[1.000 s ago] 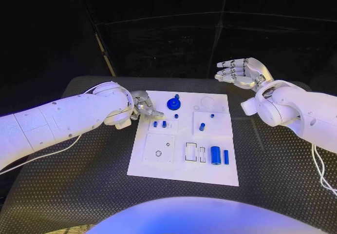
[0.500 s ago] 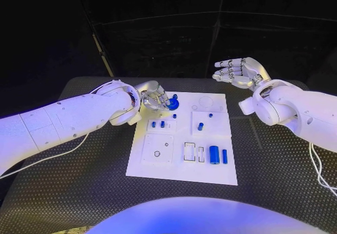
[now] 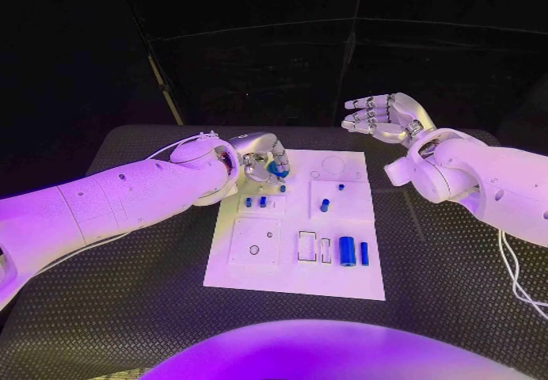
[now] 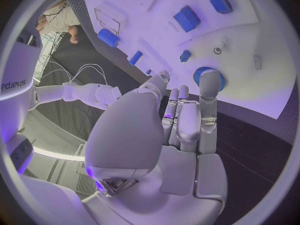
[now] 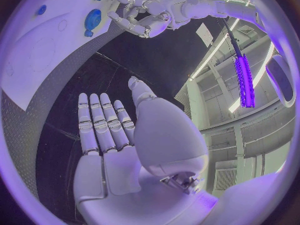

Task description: Assemble the parts on the task board

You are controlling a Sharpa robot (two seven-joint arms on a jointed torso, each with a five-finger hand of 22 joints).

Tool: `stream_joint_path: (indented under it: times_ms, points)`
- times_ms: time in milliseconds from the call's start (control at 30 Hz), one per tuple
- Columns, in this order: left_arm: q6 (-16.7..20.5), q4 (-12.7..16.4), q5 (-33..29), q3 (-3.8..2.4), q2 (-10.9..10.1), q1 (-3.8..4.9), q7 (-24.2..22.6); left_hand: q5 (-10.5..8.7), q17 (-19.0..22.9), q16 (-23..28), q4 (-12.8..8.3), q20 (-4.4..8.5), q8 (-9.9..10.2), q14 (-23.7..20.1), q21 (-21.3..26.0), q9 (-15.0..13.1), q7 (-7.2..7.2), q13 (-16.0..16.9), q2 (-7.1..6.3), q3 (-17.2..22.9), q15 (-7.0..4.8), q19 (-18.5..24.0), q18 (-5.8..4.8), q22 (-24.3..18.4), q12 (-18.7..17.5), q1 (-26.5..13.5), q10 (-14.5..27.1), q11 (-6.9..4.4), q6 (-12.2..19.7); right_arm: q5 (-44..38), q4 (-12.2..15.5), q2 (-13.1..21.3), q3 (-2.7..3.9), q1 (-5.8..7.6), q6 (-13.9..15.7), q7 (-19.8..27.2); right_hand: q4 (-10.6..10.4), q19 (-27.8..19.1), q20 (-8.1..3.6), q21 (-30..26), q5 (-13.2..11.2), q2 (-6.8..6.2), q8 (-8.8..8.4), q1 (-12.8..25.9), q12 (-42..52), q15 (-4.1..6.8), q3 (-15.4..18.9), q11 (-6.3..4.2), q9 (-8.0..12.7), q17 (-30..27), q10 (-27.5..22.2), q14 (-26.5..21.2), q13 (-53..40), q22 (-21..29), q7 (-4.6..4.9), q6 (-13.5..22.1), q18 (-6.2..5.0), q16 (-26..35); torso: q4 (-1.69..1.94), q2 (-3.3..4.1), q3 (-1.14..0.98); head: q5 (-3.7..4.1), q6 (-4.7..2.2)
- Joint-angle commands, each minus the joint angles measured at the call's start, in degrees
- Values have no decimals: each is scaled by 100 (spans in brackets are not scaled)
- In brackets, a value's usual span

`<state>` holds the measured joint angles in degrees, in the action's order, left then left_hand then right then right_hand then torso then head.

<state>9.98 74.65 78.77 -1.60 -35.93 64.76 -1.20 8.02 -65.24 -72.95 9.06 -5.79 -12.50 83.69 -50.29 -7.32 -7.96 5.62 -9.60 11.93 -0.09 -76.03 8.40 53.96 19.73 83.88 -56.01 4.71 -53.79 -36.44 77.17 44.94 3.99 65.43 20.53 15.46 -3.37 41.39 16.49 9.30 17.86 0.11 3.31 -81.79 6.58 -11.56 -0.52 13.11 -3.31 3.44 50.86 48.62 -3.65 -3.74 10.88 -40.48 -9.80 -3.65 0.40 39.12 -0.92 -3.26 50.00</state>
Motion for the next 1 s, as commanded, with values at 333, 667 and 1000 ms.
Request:
stream_joint_path:
  times_ms: [333, 667, 1000]
  points:
    - [-527, -341, 1126, 8, 278, -2, 13, 3, 29, -79, -9, 39, 105, 203, -545, 68, 48, -98, 19, -77, -37, -264, -107, 491, -78, -25, -81, -23, -99, 18, 9, -32, 5, 12, -61, 48, 56, 48, 11, -21, 2, -10, -19, 27, -28, -7, -12, -3, 4, 0, -31, 7, 7, 7, 494, -23, 75, 27, 7, 0, -2, 15, 0]
    - [-815, -554, 1277, 15, 469, -11, 109, 9, 50, -117, -17, 64, 127, 210, -683, 89, 86, -134, 93, -49, -65, -319, -128, 628, -88, 17, -247, -56, -235, 21, 13, -41, 5, 12, -68, 50, 56, 48, 11, -21, 2, -10, -19, 27, -28, -7, -12, -3, 4, 0, -31, 7, 7, 7, 494, -23, 75, 27, 6, 2, -4, 13, 0]
    - [-972, -648, 1303, 19, 568, -28, 137, 13, 66, -140, -19, 79, 141, 207, -750, 101, 108, -156, 130, 1, -81, -331, -141, 706, -113, 49, -378, -78, -344, 25, 7, -57, 6, 12, -77, 54, 64, 51, 10, -29, 3, -3, -17, 29, -26, -6, -17, -3, 2, 1, -27, 15, 6, 7, 496, -32, 75, 25, 9, -2, -6, 19, 0]
